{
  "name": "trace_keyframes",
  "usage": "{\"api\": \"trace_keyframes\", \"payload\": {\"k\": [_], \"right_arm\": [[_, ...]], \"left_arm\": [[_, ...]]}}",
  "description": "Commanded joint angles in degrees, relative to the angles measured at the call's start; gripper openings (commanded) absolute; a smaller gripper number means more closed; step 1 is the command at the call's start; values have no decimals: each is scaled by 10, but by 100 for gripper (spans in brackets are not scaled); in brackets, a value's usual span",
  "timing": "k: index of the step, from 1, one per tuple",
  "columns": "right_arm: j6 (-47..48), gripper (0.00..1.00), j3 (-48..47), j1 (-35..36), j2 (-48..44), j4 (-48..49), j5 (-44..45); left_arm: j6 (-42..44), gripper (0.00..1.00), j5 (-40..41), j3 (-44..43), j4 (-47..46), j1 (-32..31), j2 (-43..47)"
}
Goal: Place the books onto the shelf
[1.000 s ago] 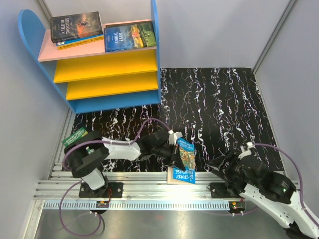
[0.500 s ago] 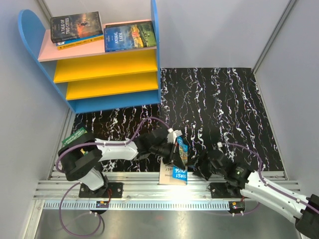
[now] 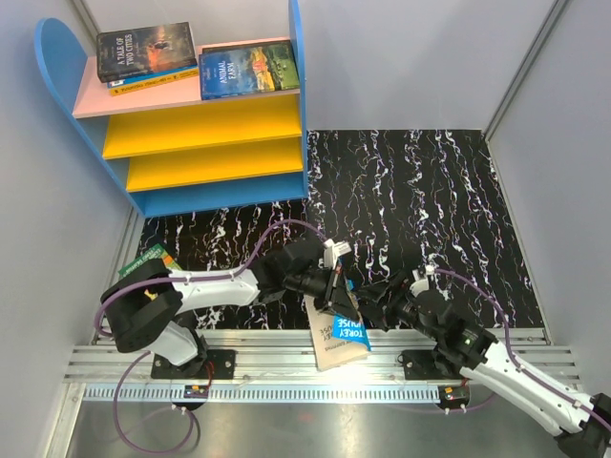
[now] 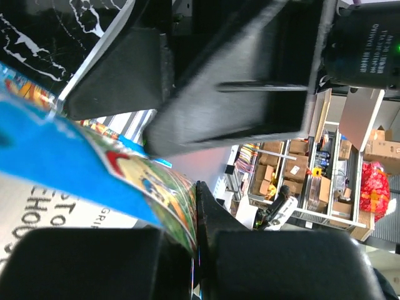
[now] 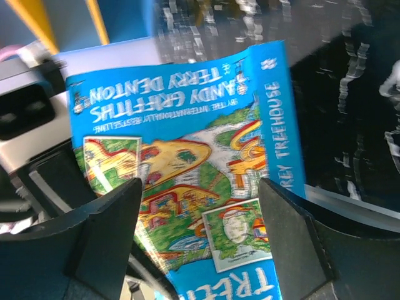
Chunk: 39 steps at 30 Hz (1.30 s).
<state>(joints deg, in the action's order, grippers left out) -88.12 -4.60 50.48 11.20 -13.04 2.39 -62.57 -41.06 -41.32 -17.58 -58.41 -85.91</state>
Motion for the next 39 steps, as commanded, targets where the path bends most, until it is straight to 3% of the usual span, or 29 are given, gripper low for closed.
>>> {"api": "trace_keyframes", "payload": {"k": [1, 6, 8, 11, 12, 15, 23, 32, 39], "right_arm": [[-23, 83, 43, 1, 52, -14, -17], [9, 83, -43, 1, 197, -185, -27], [37, 83, -59, 1, 253, -184, -20], [44, 84, -28, 1, 326, 6, -99], [17, 84, 1, 1, 348, 150, -120], [-27, 85, 37, 2, 436, 382, -164], [-90, 86, -4, 1, 569, 556, -193], [-151, 84, -14, 2, 716, 752, -268], [-145, 82, 14, 1, 758, 791, -311]], "left_arm": [[-11, 0, -29, -21, -77, 0, 39], [-71, 0, -15, 68, -207, 0, 76], [-88, 0, -6, 99, -249, 0, 90], [-99, 0, -4, 114, -278, 0, 98], [-99, 0, -4, 112, -278, -1, 97], [-90, 0, -5, 99, -270, 0, 92], [-96, 0, 33, 143, -309, 0, 94], [-53, 0, 128, 196, -189, -5, 154], [-85, 0, 195, 289, -163, -7, 246]]}}
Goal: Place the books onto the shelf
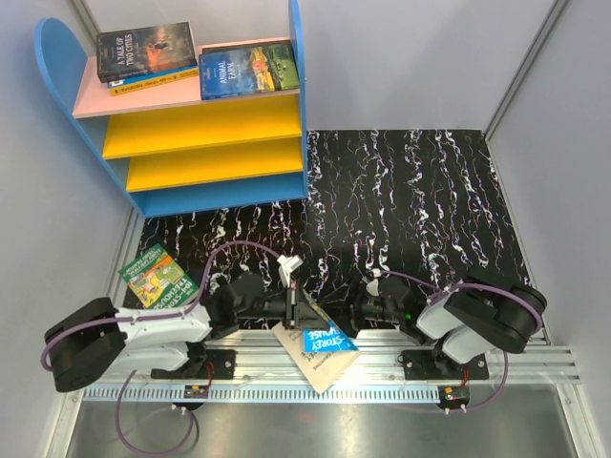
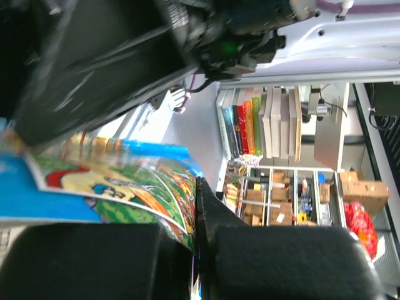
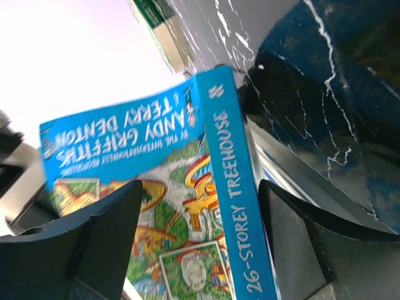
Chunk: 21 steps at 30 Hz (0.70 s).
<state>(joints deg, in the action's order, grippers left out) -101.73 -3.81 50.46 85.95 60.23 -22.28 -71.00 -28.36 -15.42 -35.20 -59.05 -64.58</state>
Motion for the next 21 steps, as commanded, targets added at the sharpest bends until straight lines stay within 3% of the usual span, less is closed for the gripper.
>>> {"api": "trace_keyframes", "payload": {"k": [1, 3, 4, 7, 11, 17, 20, 21], "right_arm": [[-5, 81, 5, 3, 13, 55, -74], [10, 81, -4, 2, 13, 33, -82], [16, 81, -9, 2, 13, 23, -92], [38, 80, -34, 2, 14, -18, -106], [55, 80, -65, 2, 25, -47, -121], [54, 72, -69, 3, 55, -7, -137], [59, 58, -68, 2, 66, 9, -151], [66, 47, -69, 3, 67, 11, -155]], "left_arm": [[-12, 1, 73, 41, 17, -5, 43], [-22, 16, 88, 63, 48, -9, 71], [-29, 35, 89, 69, 55, -12, 81], [-33, 65, 95, 82, 108, -14, 109], [-36, 73, 96, 87, 166, -15, 127], [-45, 75, 121, 80, 269, -15, 158], [-56, 82, 130, 62, 397, -14, 153], [-52, 84, 129, 59, 412, -14, 152]]}}
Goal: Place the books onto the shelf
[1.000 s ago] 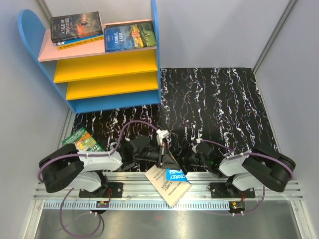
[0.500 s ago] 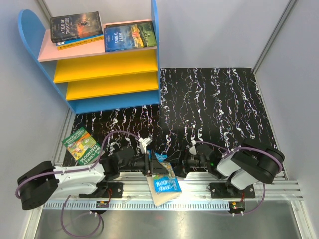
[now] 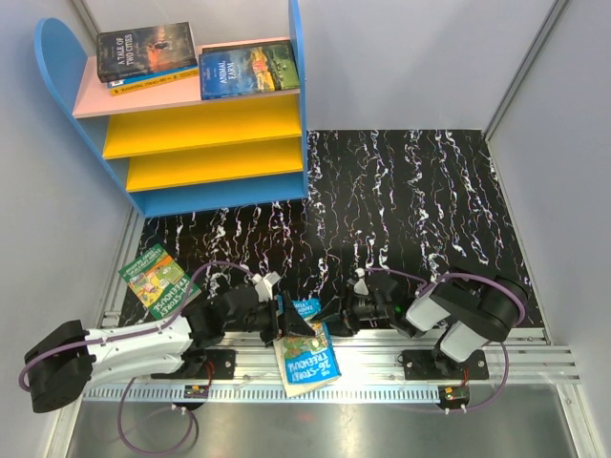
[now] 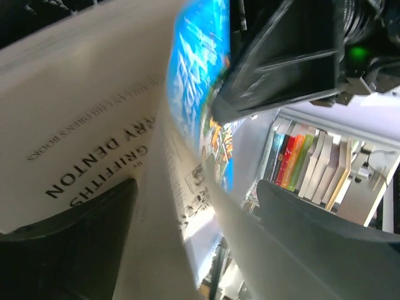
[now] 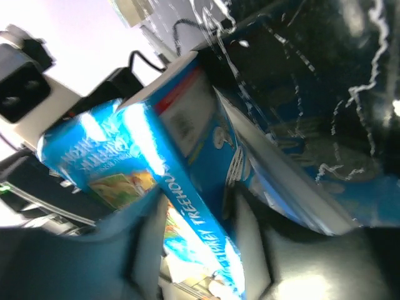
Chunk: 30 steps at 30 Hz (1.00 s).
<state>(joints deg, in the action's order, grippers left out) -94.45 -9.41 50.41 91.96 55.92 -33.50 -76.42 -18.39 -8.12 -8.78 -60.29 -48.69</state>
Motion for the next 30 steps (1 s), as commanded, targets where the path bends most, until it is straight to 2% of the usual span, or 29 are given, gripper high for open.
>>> {"api": "trace_keyframes", "payload": {"k": [1, 3, 4, 5, 10, 12, 13, 14, 15, 16, 18, 20, 22, 24, 25, 28, 30], "right_arm": [[-2, 42, -15, 3, 8, 53, -52], [11, 22, -22, 3, 11, 51, -60], [15, 3, -25, 3, 12, 48, -66], [19, 0, -32, 3, 15, 46, -68], [39, 0, -60, 3, -7, 35, -76], [61, 0, -82, 3, -30, -27, -69], [78, 0, -96, 3, -62, -67, -66], [99, 0, -134, 3, -81, -175, -61], [157, 0, -161, 3, -100, -243, -46], [192, 0, -223, 2, -134, -385, -32], [274, 0, -284, 1, -152, -488, 9], [303, 0, -355, -9, -154, -556, 19], [313, 0, -390, -15, -144, -580, 26], [319, 0, -458, -22, -130, -601, 47], [318, 0, -458, -25, -129, -601, 54], [308, 0, -516, -44, -82, -588, 56], [295, 0, -568, -52, -55, -568, 45]], "left_arm": [[7, 86, 27, -15, 153, -2, -9], [10, 89, 26, -17, 160, -2, -6], [10, 89, 26, -18, 161, -2, -4], [10, 90, 27, -19, 163, -2, -1], [34, 93, 29, -51, 178, -1, -11], [69, 93, 34, -79, 226, 2, -15], [85, 94, 53, -131, 254, 1, -17], [101, 96, 67, -158, 323, 3, -16], [133, 98, 84, -197, 363, 3, -16], [145, 99, 126, -263, 404, 3, -16], [166, 99, 172, -327, 511, 3, -13], [163, 99, 247, -402, 598, 3, -1], [154, 99, 290, -443, 642, 3, 14], [139, 99, 379, -503, 725, 4, 39], [131, 99, 379, -523, 726, 4, 47], [117, 99, 470, -597, 797, 4, 78], [109, 99, 493, -627, 826, 4, 108]]}}
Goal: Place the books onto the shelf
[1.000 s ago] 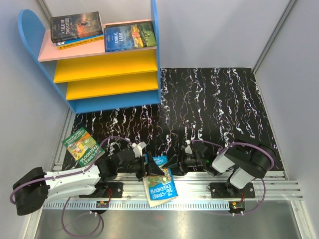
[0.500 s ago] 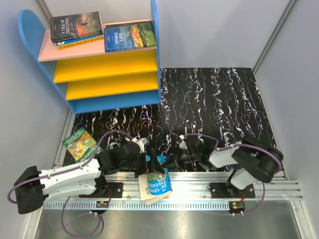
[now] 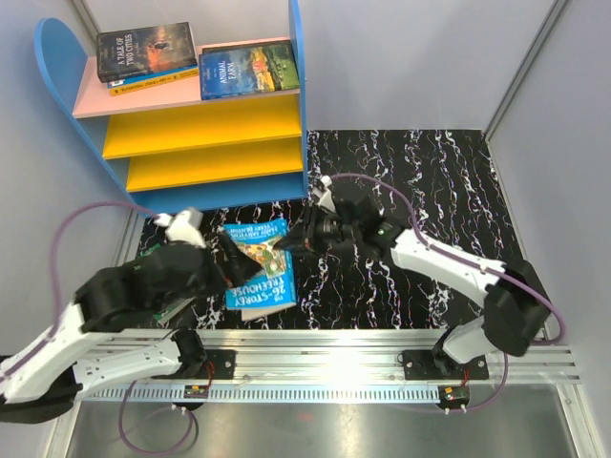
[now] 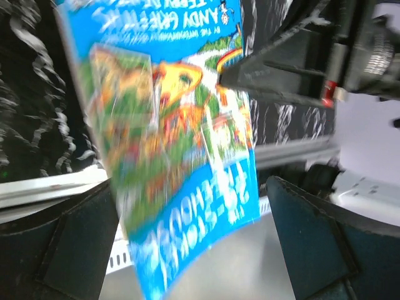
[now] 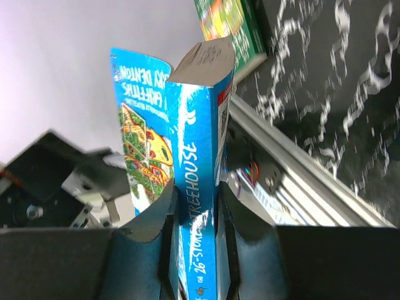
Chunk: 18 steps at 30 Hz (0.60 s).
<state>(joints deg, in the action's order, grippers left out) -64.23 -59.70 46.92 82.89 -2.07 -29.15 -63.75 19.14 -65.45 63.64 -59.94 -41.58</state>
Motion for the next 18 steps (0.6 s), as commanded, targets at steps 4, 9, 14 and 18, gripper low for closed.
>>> {"api": "trace_keyframes", "payload": {"k": [4, 9, 14, 18], "right_arm": [[-18, 0, -171, -29, 118, 12, 6], [-55, 0, -266, -55, 169, 37, 16], [-94, 0, -331, -82, 209, 91, -2], [-133, 0, -389, -86, 250, 133, -19]], "left_arm": [[-51, 99, 174, -97, 148, 0, 90], [-26, 99, 201, -135, 150, -1, 139], [-22, 99, 195, -140, 177, 0, 131], [-35, 99, 179, -106, 161, 0, 151]]}}
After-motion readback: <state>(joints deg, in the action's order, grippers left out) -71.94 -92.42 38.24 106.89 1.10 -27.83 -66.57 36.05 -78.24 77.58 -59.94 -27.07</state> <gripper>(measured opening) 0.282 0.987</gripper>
